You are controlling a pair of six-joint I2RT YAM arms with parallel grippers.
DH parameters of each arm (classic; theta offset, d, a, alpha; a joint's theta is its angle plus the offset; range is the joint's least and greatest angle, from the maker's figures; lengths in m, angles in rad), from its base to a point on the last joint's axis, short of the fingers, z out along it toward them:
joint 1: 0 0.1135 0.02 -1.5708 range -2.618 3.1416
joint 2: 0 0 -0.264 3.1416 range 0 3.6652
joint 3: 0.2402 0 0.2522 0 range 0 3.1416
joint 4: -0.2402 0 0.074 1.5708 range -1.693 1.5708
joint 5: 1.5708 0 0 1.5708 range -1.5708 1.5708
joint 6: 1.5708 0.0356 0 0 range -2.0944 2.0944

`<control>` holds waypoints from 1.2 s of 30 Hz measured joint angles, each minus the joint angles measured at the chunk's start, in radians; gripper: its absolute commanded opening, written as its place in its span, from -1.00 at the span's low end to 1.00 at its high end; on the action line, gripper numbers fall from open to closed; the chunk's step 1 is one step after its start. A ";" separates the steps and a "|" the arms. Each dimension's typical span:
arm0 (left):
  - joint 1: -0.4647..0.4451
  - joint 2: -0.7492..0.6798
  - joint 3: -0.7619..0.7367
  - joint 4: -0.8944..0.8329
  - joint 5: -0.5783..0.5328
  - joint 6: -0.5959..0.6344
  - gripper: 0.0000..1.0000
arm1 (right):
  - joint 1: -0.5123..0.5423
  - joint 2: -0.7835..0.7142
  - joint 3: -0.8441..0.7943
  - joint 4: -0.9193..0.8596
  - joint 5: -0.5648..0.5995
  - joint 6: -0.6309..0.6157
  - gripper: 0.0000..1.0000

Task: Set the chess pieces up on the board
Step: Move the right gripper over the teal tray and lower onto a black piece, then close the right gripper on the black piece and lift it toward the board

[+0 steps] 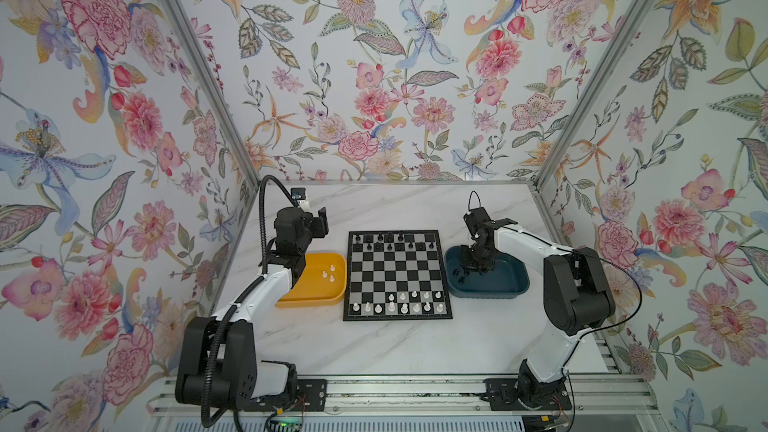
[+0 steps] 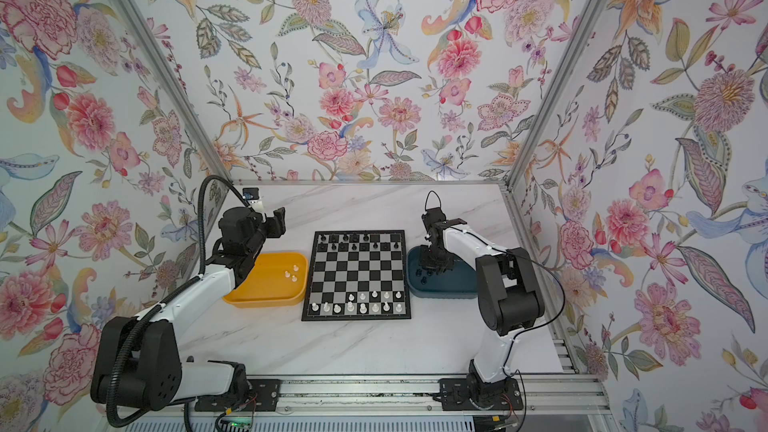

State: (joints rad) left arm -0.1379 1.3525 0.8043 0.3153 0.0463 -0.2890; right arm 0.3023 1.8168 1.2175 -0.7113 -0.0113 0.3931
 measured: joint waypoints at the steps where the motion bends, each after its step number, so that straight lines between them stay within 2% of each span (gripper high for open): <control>1: 0.000 0.000 0.000 0.000 0.000 0.000 0.39 | 0.000 0.006 0.002 0.002 0.000 0.000 -0.57; 15: 0.000 0.003 0.000 0.000 0.000 0.000 0.39 | 0.000 0.031 0.012 -0.003 0.001 0.000 -0.81; 23: 0.000 0.006 0.000 0.000 0.000 0.000 0.40 | 0.000 0.025 0.078 -0.060 0.027 0.000 -0.90; 29: 0.000 0.008 0.000 0.000 0.001 0.000 0.40 | 0.011 0.001 0.179 -0.148 0.050 -0.008 -0.90; 36: 0.000 0.008 0.000 0.003 0.001 0.001 0.40 | 0.040 -0.001 0.399 -0.273 0.058 -0.031 -0.89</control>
State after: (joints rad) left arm -0.1379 1.3602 0.8040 0.3183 0.0471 -0.2882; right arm 0.3428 1.8156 1.6161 -0.9840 0.0463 0.3618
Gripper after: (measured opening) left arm 0.700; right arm 0.111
